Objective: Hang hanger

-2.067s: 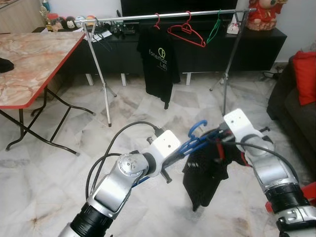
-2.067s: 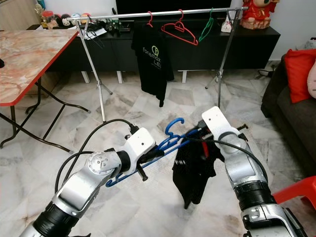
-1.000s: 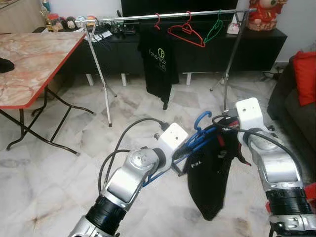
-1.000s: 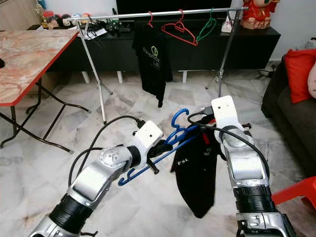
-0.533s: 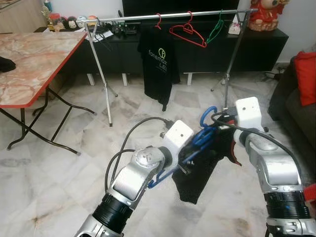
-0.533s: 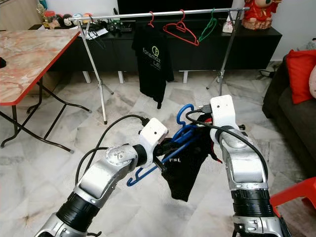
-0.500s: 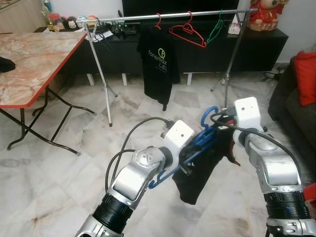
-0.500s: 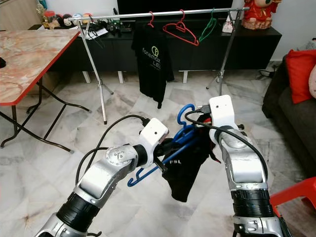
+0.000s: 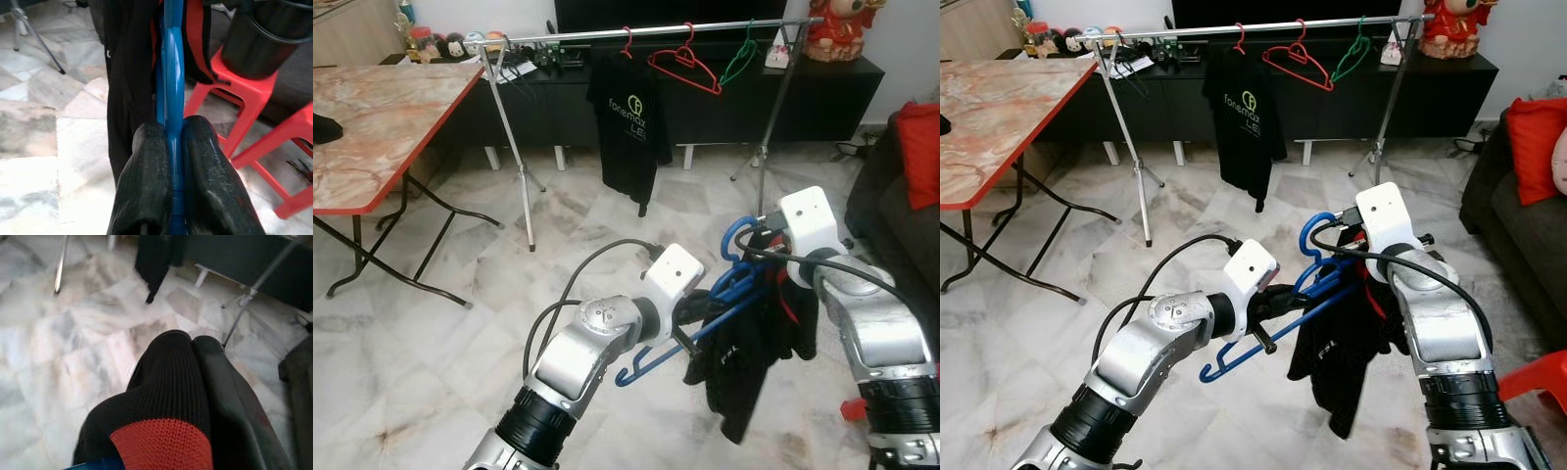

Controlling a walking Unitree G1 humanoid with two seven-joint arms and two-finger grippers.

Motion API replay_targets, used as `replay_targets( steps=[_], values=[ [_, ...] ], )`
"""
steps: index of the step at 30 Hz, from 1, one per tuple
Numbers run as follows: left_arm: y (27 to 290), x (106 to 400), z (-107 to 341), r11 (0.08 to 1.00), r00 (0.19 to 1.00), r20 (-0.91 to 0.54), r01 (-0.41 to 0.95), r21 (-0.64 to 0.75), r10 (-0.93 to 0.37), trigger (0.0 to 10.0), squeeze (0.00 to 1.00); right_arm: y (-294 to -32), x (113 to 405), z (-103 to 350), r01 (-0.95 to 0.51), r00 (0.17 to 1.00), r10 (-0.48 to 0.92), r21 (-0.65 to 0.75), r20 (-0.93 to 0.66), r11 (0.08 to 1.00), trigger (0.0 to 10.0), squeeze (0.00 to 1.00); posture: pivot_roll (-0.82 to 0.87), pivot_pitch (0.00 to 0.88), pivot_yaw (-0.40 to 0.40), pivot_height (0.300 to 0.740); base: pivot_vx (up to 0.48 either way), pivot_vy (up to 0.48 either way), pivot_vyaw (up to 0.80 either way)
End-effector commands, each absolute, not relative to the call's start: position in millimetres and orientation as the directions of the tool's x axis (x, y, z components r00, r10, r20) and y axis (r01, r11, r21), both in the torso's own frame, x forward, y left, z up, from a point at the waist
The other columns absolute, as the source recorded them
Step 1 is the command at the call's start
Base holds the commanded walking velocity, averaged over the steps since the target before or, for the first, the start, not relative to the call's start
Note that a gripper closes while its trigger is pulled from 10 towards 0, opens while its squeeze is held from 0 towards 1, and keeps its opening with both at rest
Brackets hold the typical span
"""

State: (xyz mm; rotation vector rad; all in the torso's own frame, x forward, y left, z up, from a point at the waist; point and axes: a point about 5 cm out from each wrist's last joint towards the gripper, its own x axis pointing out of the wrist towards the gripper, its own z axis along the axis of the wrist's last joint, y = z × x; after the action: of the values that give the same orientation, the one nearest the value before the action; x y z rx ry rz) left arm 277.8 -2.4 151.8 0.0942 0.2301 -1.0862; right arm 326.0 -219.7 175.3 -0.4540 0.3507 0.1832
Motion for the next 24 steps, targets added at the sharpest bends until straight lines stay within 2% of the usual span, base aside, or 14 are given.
replay_targets(
  steps=[1, 5, 10, 14, 16, 19, 24],
  values=[
    [-12, 263, 163, 0.344, 0.338, -0.188, 0.939, 0.002, -0.922, 10.0, 0.0, -220, 325, 172, -0.302, 0.913, 0.11, -0.469, -0.393, 0.83, 10.0, 0.0, -0.16, 0.0, 0.015, 0.74, 0.0, 0.0, 0.0],
    [-14, 256, 161, 0.288, 0.289, -0.21, 0.957, 0.036, -0.934, 10.0, 0.0, -225, 326, 175, -0.293, 0.915, 0.106, -0.46, -0.389, 0.838, 10.0, 0.0, -0.16, 0.0, 0.015, 0.74, 0.0, 0.0, 0.0],
    [-13, 261, 159, 0.331, 0.336, -0.214, 0.942, 0.059, -0.917, 10.0, 0.0, -226, 327, 182, -0.292, 0.92, 0.119, -0.45, -0.374, 0.844, 10.0, 0.0, -0.16, 0.0, 0.015, 0.74, 0.0, 0.0, 0.0],
    [-10, 263, 158, 0.345, 0.351, -0.216, 0.936, 0.067, -0.911, 10.0, 0.0, -230, 326, 187, -0.258, 0.932, 0.126, -0.377, -0.341, 0.889, 10.0, 0.0, -0.16, 0.0, 0.014, 0.74, 0.0, 0.0, 0.0],
    [-10, 264, 159, 0.354, 0.36, -0.208, 0.933, 0.067, -0.909, 10.0, 0.0, -234, 326, 188, -0.232, 0.938, 0.105, -0.372, -0.332, 0.899, 10.0, 0.0, -0.16, 0.0, 0.014, 0.74, 0.0, 0.0, 0.0],
    [-9, 266, 161, 0.381, 0.387, -0.185, 0.922, 0.067, -0.904, 10.0, 0.0, -245, 328, 192, -0.119, 0.958, 0.019, -0.336, -0.285, 0.934, 10.0, 0.0, -0.16, 0.0, 0.014, 0.74, 0.0, 0.0, 0.0],
    [-10, 268, 161, 0.389, 0.395, -0.177, 0.919, 0.069, -0.901, 10.0, 0.0, -245, 328, 190, -0.083, 0.96, -0.008, -0.308, -0.281, 0.948, 10.0, 0.0, -0.16, 0.0, 0.014, 0.74, 0.0, 0.0, 0.0]
  ],
)
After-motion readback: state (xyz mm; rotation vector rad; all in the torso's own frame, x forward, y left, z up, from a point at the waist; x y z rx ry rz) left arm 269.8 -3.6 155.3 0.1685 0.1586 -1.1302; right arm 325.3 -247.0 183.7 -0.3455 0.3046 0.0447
